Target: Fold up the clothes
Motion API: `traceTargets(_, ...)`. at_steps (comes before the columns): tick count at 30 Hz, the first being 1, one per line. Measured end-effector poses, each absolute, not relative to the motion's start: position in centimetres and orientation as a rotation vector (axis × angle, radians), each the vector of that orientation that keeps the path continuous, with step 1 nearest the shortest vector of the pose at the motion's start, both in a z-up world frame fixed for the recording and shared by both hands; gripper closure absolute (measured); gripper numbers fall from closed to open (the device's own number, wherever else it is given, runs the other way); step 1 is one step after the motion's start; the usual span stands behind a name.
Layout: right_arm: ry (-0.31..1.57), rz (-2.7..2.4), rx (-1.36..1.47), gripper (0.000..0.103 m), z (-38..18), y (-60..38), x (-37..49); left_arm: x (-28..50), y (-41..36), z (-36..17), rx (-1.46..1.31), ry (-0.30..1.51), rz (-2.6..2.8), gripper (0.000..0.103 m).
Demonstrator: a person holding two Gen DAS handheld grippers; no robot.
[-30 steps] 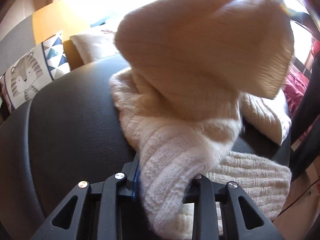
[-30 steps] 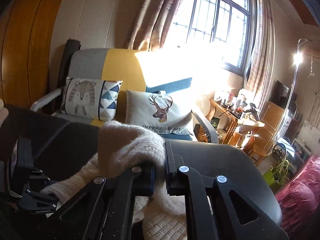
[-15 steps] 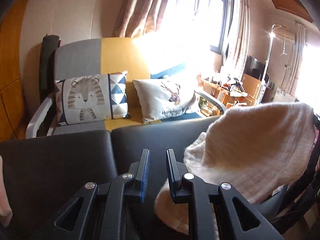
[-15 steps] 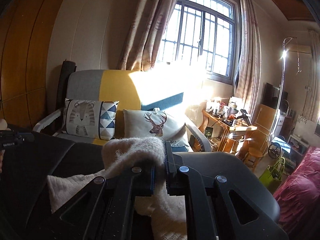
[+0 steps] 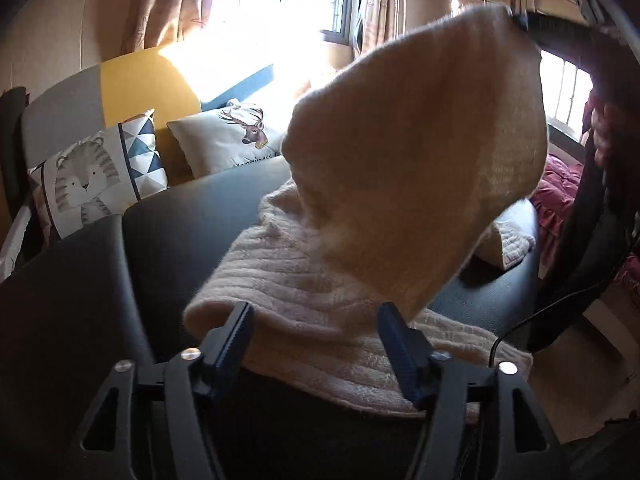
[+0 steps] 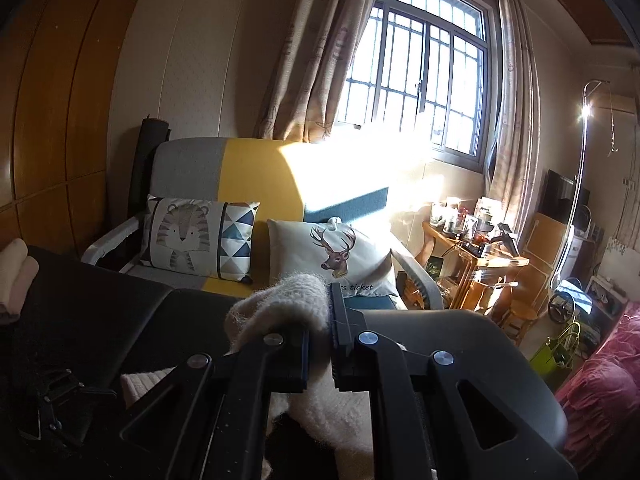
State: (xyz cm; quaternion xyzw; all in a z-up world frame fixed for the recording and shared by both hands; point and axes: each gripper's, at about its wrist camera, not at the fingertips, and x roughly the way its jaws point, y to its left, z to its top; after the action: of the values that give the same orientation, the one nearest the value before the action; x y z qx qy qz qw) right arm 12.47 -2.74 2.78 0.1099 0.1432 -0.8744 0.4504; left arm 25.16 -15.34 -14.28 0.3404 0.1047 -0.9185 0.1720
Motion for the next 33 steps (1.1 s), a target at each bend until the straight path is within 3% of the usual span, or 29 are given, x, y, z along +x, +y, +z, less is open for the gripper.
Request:
traceTargets(8, 0.363, -2.131, 0.258, 0.095, 2.8, -4.0, 13.5, 19.1, -11.7, -16.6, 1.021, 0.000, -2.590, 0.013)
traceTargets(19, 0.267, -2.152, 0.277, 0.095, 3.5, -2.9, 11.9, 16.2, -8.7, -18.6, 1.127, -0.162, -2.570, 0.015)
traceTargets(23, 0.268, -2.140, 0.257, 0.095, 3.7, -2.5, 12.6, 15.1, -10.6, -18.4, 1.103, -0.066, -2.506, 0.015)
traceTargets(25, 0.273, -2.140, 0.249, 0.095, 3.7, -2.4, 12.7, 14.6, -11.4, -17.9, 1.090, -0.021, -2.506, 0.030)
traceTargets(27, 0.275, -2.147, 0.249, 0.095, 3.7, -2.2, 12.5, 14.3, -11.9, -17.3, 1.087, -0.002, -2.521, 0.077)
traceTargets(29, 0.277, -2.162, 0.263, 0.095, 3.4, -2.0, 11.9, 14.4, -12.4, -16.5, 1.077, 0.014, -2.536, 0.095)
traceTargets(33, 0.313, -2.199, 0.302, 0.094, 1.7, -1.3, 10.3, 16.4, -15.0, -13.9, 0.942, 0.137, -2.519, 0.097)
